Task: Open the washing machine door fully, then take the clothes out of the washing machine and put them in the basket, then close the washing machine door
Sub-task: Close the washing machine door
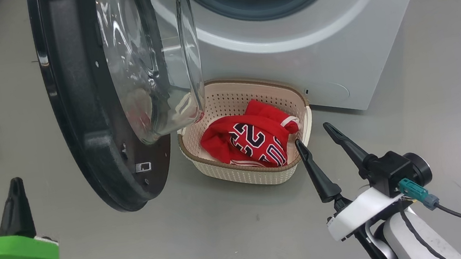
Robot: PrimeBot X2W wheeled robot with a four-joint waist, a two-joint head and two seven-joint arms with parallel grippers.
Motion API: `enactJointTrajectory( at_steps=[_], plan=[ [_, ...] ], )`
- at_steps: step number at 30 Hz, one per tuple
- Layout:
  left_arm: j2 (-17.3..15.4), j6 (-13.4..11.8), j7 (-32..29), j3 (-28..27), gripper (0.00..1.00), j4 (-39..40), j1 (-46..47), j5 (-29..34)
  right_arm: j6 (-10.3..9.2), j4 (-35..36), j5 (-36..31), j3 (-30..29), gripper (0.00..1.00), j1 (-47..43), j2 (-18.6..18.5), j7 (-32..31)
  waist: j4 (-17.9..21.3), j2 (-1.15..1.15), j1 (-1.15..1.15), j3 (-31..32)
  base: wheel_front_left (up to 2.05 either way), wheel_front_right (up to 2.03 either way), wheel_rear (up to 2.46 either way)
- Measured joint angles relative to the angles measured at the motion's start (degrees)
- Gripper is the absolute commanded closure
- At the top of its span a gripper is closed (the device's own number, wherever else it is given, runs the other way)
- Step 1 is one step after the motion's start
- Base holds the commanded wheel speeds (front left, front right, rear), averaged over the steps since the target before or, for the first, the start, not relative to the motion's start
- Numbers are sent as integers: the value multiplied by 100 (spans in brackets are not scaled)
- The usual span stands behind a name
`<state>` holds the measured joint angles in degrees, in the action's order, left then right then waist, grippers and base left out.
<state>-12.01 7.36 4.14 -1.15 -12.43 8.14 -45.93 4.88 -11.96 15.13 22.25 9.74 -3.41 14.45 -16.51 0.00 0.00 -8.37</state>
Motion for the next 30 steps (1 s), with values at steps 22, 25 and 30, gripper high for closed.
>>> enactJointTrajectory(
  at_steps=[22,25,30],
  plan=[
    [1009,-580,-2618,-989,100,129,606,-5035,-1,-13,40,81,0,-55,2,0,68,0,0,-10,0,0,0],
    [1009,-805,-2959,-985,100,166,606,-5380,-1,-19,40,98,0,-55,2,0,76,0,0,2,0,0,0],
    [1005,-1080,-3396,-893,100,288,605,-5602,-1,-24,40,118,0,-57,2,0,86,0,0,20,0,0,0]
  ],
)
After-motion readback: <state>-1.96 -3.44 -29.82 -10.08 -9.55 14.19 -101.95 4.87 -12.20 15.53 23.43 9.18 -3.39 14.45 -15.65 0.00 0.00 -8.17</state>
